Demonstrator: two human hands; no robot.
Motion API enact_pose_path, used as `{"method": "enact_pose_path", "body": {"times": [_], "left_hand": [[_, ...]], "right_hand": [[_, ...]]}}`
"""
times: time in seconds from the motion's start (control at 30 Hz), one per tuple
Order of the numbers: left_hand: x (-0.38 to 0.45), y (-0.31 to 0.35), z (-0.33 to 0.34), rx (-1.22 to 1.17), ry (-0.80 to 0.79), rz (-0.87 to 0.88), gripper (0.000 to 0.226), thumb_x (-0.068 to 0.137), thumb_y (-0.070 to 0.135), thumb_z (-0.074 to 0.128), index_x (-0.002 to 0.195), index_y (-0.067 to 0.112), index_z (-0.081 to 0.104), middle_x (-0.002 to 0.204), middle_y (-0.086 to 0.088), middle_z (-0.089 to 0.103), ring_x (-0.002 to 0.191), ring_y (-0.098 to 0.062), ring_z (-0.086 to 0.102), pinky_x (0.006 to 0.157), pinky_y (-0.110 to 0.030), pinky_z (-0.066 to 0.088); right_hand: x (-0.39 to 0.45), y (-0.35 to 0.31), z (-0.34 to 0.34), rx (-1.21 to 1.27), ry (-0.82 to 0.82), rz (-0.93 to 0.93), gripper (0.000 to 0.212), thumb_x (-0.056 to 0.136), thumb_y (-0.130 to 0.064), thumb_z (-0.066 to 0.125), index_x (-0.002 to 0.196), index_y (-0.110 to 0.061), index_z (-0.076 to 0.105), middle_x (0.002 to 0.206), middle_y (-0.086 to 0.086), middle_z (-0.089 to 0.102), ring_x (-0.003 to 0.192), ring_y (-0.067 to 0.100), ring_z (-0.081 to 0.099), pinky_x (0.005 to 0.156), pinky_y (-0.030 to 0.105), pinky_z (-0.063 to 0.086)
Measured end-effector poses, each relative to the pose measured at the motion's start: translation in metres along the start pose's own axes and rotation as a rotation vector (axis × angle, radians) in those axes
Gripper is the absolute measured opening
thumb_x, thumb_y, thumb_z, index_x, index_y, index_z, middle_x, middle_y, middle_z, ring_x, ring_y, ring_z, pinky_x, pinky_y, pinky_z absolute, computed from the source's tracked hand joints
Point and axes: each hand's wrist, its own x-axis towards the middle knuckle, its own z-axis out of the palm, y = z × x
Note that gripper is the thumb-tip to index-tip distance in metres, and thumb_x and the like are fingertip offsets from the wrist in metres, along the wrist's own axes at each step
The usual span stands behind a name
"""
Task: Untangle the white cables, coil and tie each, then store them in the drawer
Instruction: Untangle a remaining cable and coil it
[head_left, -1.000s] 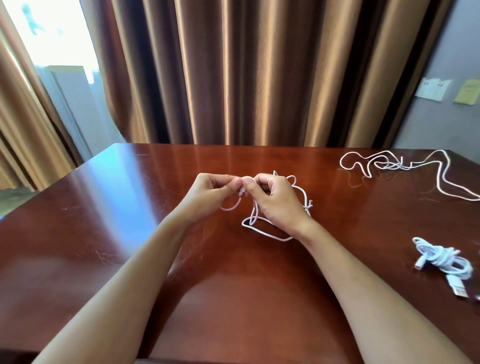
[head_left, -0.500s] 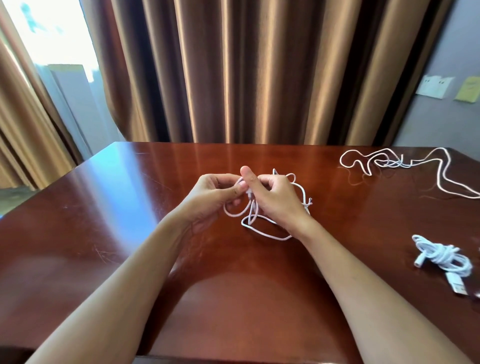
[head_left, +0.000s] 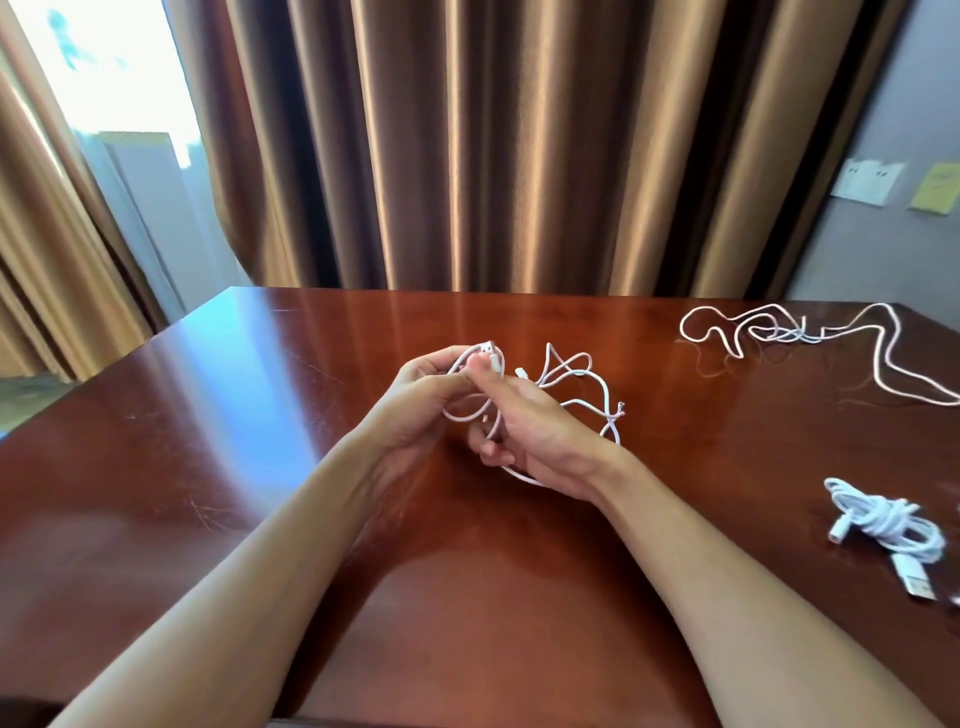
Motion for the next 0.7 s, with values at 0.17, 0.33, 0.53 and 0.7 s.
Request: {"method": "enact_pose_path", "body": {"times": [0.17,0.33,0.53,0.7], "left_hand": [[0.002,-0.001,-0.001,-0.092,-0.062,-0.068,0.014,0.097,0.019,0.054,0.089,0.013,0.064,0.064,-0.004,0.052,0.031,-0.006,0.038,0.035,-0.017,0.034],[0.005,0.003,-0.006,-0.086,-0.059,-0.110,0.019,0.102,0.019,0.048,0.089,0.008,0.057,0.067,-0.011,0.055,0.039,-0.019,0.047,0.044,-0.029,0.048],[0.010,-0.002,-0.007,-0.163,0.120,-0.053,0.009,0.100,0.001,0.051,0.096,0.001,0.059,0.081,-0.013,0.067,0.067,-0.014,0.066,0.063,-0.022,0.056],[0.008,-0.003,-0.009,0.294,0.093,0.060,0.022,0.099,0.000,0.054,0.115,0.008,0.067,0.085,-0.007,0.068,0.066,-0.012,0.055,0.056,-0.018,0.045]], "right_hand": [[-0.002,0.003,-0.001,0.015,-0.091,-0.008,0.022,0.105,-0.024,0.050,0.091,-0.008,0.058,0.075,0.002,0.062,0.046,0.004,0.033,0.051,0.022,0.023],[-0.004,-0.006,-0.006,-0.099,-0.041,0.056,0.022,0.106,-0.010,0.044,0.087,-0.012,0.057,0.073,0.002,0.058,0.051,0.007,0.041,0.043,0.016,0.027],[-0.006,-0.013,-0.016,-0.253,0.094,0.063,0.029,0.104,-0.004,0.036,0.089,-0.015,0.058,0.063,-0.003,0.046,0.043,0.001,0.034,0.040,0.012,0.028],[-0.005,-0.011,-0.024,-0.508,0.216,0.102,0.035,0.105,-0.016,0.036,0.081,-0.012,0.060,0.047,-0.011,0.041,0.036,0.001,0.033,0.036,0.017,0.024]]}}
